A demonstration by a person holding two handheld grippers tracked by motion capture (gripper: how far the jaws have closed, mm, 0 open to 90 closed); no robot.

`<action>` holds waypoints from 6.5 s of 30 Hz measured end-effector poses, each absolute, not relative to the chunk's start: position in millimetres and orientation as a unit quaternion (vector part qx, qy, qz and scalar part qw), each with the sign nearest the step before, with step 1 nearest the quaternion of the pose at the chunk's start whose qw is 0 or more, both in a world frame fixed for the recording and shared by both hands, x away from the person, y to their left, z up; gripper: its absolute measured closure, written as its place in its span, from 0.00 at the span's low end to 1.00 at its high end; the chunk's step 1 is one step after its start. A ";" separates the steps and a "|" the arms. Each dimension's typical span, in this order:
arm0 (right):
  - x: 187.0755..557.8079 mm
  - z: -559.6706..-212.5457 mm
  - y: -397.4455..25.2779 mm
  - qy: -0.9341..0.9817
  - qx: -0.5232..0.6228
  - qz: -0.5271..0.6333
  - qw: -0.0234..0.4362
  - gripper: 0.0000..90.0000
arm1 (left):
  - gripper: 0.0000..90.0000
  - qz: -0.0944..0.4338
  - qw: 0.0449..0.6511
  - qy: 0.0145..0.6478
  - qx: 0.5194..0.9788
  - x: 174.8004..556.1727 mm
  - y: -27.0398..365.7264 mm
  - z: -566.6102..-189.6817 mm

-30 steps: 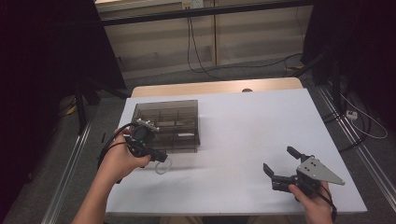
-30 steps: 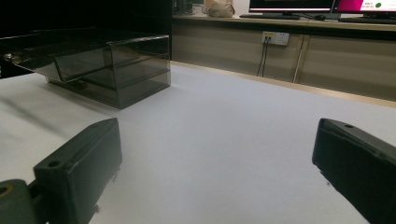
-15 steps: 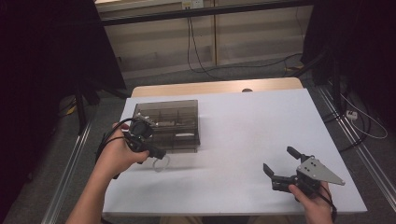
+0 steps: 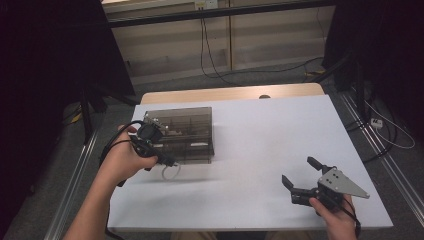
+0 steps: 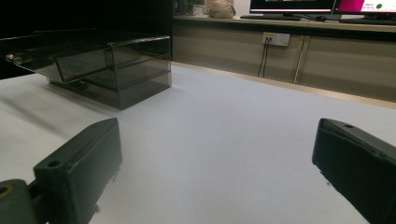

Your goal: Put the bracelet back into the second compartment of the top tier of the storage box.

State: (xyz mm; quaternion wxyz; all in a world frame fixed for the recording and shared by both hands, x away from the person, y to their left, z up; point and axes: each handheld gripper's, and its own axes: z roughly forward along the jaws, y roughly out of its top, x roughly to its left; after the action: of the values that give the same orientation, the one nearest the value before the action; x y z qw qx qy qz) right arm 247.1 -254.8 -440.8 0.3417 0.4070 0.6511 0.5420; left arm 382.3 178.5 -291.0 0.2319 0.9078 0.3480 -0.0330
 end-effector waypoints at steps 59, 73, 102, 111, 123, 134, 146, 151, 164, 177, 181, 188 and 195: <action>247.8 -441.4 -253.0 0.657 0.402 0.539 0.342 0.01 | 0.97 -0.018 0.228 0.361 0.904 406.1 171.4 -249.9; 247.8 -441.3 -252.5 0.660 0.398 0.537 0.343 0.01 | 0.97 -0.006 0.226 0.371 0.901 414.1 170.7 -249.4; 248.0 -441.4 -252.5 0.660 0.398 0.537 0.343 0.01 | 0.97 -0.009 0.227 0.376 0.898 421.9 170.2 -255.2; 247.4 -440.7 -252.7 0.660 0.398 0.537 0.343 0.01 | 0.97 -0.011 0.226 0.385 0.895 427.0 176.6 -267.0; 247.9 -440.7 -253.2 0.659 0.400 0.536 0.344 0.02 | 0.97 -0.010 0.226 0.388 0.894 433.3 179.1 -275.8; 248.1 -441.3 -253.3 0.659 0.399 0.537 0.344 0.01 | 0.97 -0.009 0.224 0.388 0.894 436.5 176.3 -280.1; 248.9 -442.1 -252.4 0.661 0.397 0.538 0.341 0.02 | 0.97 -0.009 0.227 0.386 0.894 439.8 173.7 -282.4; 249.2 -442.4 -252.1 0.662 0.398 0.537 0.340 0.02 | 0.97 -0.012 0.230 0.388 0.892 441.3 171.7 -285.7; 249.2 -442.1 -252.1 0.661 0.397 0.537 0.342 0.02 | 0.97 -0.004 0.233 0.386 0.893 442.0 172.4 -290.8; 249.1 -441.8 -252.2 0.661 0.396 0.537 0.343 0.02 | 0.97 -0.008 0.237 0.383 0.893 440.3 170.4 -296.5; 249.1 -441.9 -252.2 0.662 0.395 0.537 0.343 0.02 | 0.97 -0.006 0.238 0.382 0.893 440.1 170.1 -299.1; 249.1 -442.0 -252.1 0.662 0.395 0.538 0.342 0.02 | 0.97 -0.006 0.239 0.384 0.892 440.3 170.1 -303.8; 248.9 -441.9 -252.3 0.661 0.396 0.537 0.343 0.02 | 0.97 -0.005 0.242 0.380 0.893 441.0 171.5 -305.8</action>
State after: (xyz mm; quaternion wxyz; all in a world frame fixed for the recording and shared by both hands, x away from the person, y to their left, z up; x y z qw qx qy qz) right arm 248.9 -252.3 -441.9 0.3428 0.3955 0.6615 0.5371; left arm 441.0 171.5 -305.8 0.2415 0.8928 0.3803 -0.0050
